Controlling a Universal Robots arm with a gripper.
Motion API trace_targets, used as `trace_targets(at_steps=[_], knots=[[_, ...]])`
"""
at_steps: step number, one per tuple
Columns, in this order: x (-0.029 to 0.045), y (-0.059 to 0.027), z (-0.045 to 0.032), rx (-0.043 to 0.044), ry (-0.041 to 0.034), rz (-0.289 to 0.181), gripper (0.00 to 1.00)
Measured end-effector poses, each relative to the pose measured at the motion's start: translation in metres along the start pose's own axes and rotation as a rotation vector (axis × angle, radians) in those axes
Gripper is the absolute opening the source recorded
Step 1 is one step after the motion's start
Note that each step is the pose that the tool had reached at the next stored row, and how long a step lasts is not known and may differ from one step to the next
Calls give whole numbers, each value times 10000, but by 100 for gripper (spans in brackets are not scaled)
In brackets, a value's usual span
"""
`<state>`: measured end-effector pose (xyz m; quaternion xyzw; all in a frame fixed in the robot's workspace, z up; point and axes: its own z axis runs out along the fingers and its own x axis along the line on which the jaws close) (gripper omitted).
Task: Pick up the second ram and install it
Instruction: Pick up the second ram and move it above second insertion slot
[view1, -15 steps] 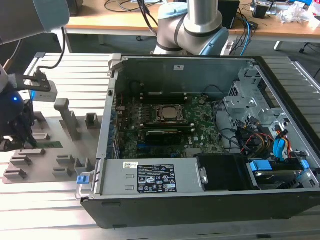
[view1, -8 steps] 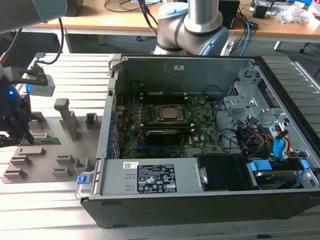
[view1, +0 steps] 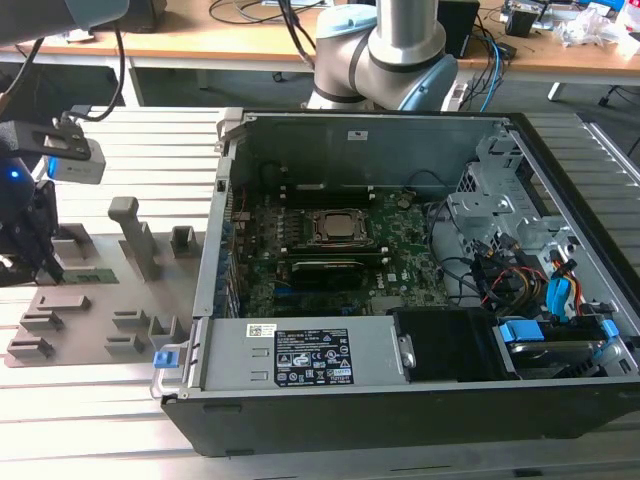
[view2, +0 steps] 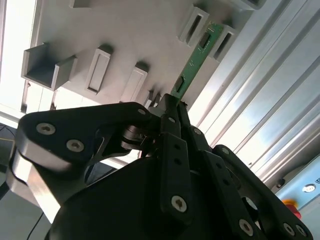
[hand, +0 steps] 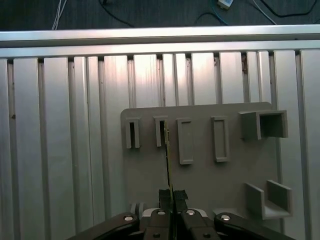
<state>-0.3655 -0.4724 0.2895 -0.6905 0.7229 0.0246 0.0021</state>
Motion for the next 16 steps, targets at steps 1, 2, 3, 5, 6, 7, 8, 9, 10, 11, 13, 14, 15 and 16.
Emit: trace_targets(at_steps=[1, 2, 3, 5, 6, 7, 8, 9, 10, 11, 13, 14, 15, 16], knots=[[0, 0, -15, 0, 0, 0, 14], [-1, 1, -29, 0, 0, 0, 14], [-1, 2, -42, 0, -1, 0, 14], [-3, 3, -95, 1, 0, 0, 14], [-4, 4, -112, 0, -1, 0, 14], [-5, 4, -122, 0, 0, 0, 14], [-5, 4, -127, 1, -1, 0, 14], [-5, 4, -132, 1, -1, 0, 14], [-5, 5, -141, 0, 0, 0, 14], [-6, 5, -157, 1, -1, 0, 14], [-6, 6, -178, 0, 0, 0, 14], [-7, 6, -192, 0, 0, 0, 14], [-8, 7, -204, 0, 0, 1, 14], [-8, 7, -216, 1, -1, 0, 14]])
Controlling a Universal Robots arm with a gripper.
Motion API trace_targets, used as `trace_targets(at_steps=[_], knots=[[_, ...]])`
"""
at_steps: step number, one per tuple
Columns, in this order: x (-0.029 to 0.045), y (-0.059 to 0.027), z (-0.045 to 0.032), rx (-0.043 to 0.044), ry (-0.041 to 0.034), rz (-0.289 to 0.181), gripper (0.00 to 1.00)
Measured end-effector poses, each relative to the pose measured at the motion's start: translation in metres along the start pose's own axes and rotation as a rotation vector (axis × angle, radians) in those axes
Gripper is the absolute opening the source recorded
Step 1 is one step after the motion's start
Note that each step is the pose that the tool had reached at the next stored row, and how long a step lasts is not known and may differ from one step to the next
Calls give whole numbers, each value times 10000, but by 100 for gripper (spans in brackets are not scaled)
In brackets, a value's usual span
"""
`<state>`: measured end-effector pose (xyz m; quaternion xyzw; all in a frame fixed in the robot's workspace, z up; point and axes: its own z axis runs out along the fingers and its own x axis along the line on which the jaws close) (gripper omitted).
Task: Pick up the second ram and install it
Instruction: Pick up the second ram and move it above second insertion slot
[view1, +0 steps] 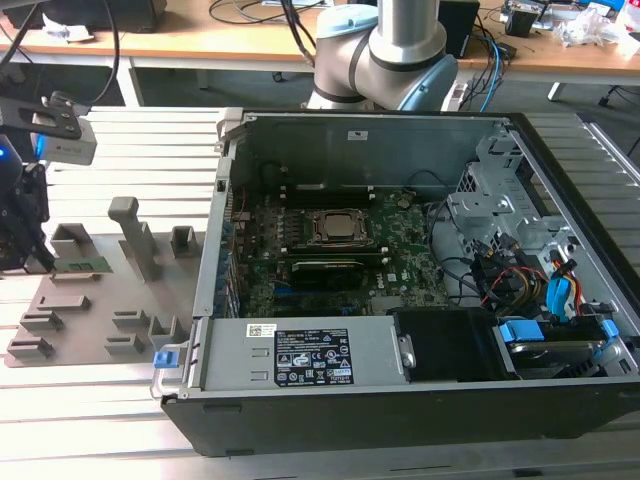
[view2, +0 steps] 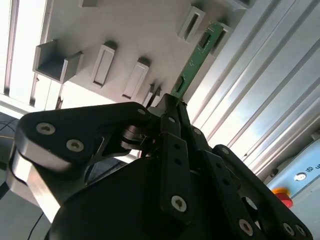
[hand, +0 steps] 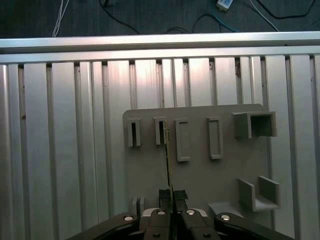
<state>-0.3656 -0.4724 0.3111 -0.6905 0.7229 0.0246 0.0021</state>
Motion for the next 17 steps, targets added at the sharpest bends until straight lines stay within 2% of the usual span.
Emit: trace_targets(at_steps=[13, 16, 17], knots=[[-5, 5, -149, 0, 1, 0, 14], [-8, 7, -207, 0, 0, 0, 14], [-10, 9, -270, -1, 1, 0, 14]])
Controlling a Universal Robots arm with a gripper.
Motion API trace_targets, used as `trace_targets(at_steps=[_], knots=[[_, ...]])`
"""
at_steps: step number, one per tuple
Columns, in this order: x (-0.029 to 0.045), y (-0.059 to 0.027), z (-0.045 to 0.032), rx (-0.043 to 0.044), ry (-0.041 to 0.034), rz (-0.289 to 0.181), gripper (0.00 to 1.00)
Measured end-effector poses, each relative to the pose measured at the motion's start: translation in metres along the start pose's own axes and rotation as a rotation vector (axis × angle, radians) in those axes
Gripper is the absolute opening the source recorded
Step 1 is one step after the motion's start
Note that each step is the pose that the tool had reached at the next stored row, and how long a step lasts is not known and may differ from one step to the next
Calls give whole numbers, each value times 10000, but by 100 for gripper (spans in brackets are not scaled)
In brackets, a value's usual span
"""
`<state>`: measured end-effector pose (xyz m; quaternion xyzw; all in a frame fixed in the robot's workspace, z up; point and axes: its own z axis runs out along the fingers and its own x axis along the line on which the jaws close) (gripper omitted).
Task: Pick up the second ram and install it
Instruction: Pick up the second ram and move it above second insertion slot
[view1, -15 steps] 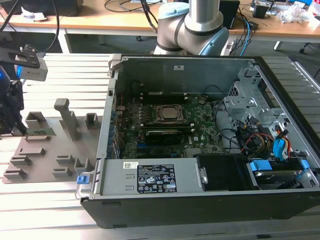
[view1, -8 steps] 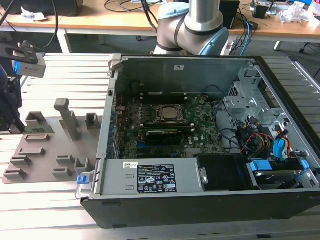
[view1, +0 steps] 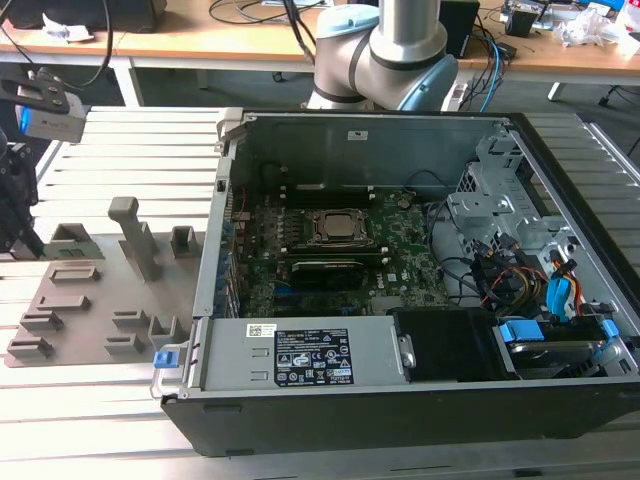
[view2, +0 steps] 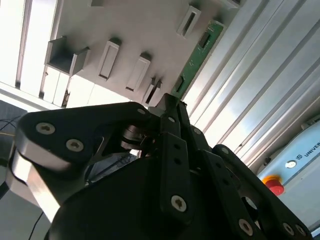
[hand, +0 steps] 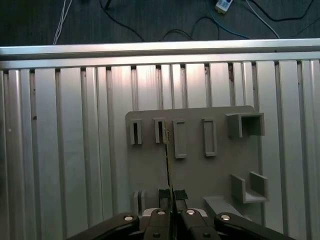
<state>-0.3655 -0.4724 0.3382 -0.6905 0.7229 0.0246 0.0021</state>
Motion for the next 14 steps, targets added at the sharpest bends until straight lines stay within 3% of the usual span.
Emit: trace_targets(at_steps=[2, 6, 8, 9, 10, 14], knots=[[-6, 5, -149, 1, -5, 0, 14], [-12, 11, -332, 1, -5, 0, 14], [-20, 17, -529, 1, -5, 0, 14], [-22, 19, -584, 0, -4, 0, 14], [-23, 21, -628, 0, -7, 0, 14], [-25, -15, -633, -2, -27, -3, 14]])
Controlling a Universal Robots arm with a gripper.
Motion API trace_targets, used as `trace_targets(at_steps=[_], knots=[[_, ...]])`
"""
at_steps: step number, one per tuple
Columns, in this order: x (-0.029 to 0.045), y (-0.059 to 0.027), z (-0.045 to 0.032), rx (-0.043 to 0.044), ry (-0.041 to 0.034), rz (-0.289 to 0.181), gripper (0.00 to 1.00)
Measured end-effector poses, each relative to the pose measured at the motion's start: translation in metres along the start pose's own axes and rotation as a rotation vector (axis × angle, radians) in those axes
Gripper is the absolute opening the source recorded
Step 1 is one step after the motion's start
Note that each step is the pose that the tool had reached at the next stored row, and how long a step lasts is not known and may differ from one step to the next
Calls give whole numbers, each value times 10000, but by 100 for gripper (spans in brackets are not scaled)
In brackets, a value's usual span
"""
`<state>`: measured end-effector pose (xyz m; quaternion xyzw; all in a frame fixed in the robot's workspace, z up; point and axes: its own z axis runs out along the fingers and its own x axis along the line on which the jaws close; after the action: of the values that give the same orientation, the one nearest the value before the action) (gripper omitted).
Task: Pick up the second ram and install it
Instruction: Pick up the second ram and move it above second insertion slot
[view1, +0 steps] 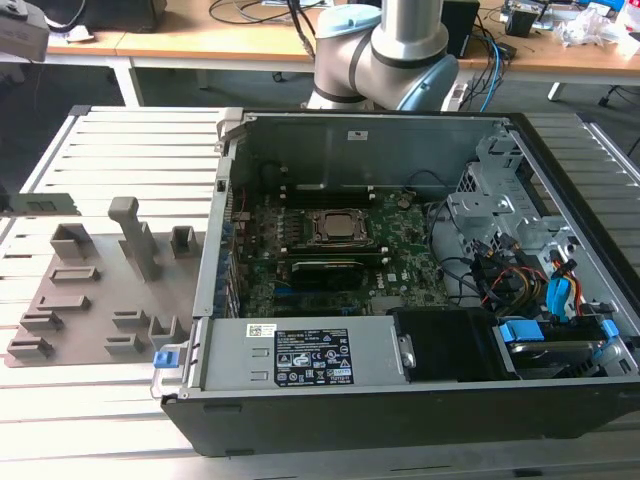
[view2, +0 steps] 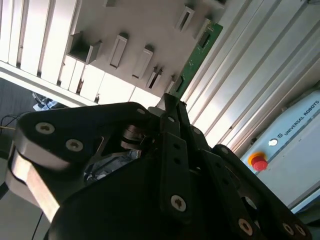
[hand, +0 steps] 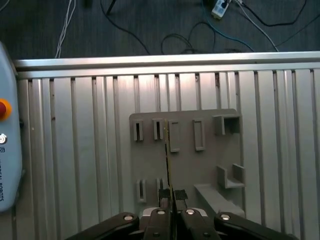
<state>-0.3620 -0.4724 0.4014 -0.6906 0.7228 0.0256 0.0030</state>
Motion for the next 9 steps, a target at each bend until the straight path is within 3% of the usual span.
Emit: trace_targets(at_steps=[9], knots=[[-27, -567, -16, -17, -1, 3, 14]])
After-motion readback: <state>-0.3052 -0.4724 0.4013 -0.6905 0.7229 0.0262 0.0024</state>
